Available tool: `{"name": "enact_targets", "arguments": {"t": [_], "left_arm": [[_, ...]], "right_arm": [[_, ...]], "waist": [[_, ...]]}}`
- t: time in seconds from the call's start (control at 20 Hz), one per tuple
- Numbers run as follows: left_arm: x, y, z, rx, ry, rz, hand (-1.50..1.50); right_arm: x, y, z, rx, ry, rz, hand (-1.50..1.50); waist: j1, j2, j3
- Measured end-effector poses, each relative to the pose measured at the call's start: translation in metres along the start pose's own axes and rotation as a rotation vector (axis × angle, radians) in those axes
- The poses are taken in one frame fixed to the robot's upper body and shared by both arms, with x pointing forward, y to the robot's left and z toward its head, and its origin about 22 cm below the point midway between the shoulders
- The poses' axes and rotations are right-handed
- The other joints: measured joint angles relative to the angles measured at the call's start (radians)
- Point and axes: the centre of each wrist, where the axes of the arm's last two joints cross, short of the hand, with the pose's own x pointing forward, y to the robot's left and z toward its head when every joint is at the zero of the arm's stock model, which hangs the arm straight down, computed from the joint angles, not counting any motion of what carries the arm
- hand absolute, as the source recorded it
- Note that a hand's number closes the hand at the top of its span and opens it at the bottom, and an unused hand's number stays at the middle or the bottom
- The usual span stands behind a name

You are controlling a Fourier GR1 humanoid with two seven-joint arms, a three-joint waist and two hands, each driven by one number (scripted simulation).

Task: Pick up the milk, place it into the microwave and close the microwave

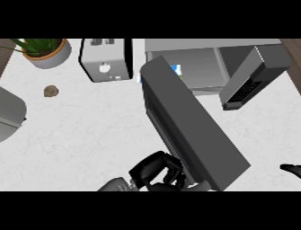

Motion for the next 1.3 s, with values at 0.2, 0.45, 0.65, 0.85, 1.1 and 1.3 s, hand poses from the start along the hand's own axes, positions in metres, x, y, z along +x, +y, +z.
{"name": "enact_targets", "arguments": {"t": [0.2, 0.45, 0.65, 0.85, 1.1, 1.3], "left_arm": [[0.004, -0.002, -0.006, 0.055, 0.013, -0.003, -1.5], [0.019, 0.001, -0.021, 0.094, -0.001, -0.019, 1.5], [0.03, 0.006, -0.032, 0.132, -0.014, -0.022, 1.5], [0.05, 0.015, -0.049, 0.173, -0.085, -0.045, 1.5], [0.072, 0.025, -0.068, 0.216, -0.14, -0.062, 1.5], [0.084, 0.036, -0.079, 0.256, -0.152, -0.078, 1.5]], "right_arm": [[0.005, 0.009, -0.014, 0.029, -0.036, -0.025, -1.5], [0.016, 0.015, -0.034, 0.078, -0.063, -0.05, -1.5], [0.024, 0.024, -0.048, 0.124, -0.084, -0.069, -1.5], [0.032, 0.031, -0.06, 0.17, -0.093, -0.083, -1.5], [0.046, 0.034, -0.078, 0.218, -0.121, -0.084, -1.5], [0.057, 0.038, -0.093, 0.237, -0.155, -0.097, -1.5]], "waist": [[-0.029, 0.004, -0.001], [-0.07, 0.009, -0.002], [-0.105, 0.014, -0.003], [-0.138, 0.019, -0.003], [-0.179, 0.028, -0.002], [-0.208, 0.039, 0.0]]}}
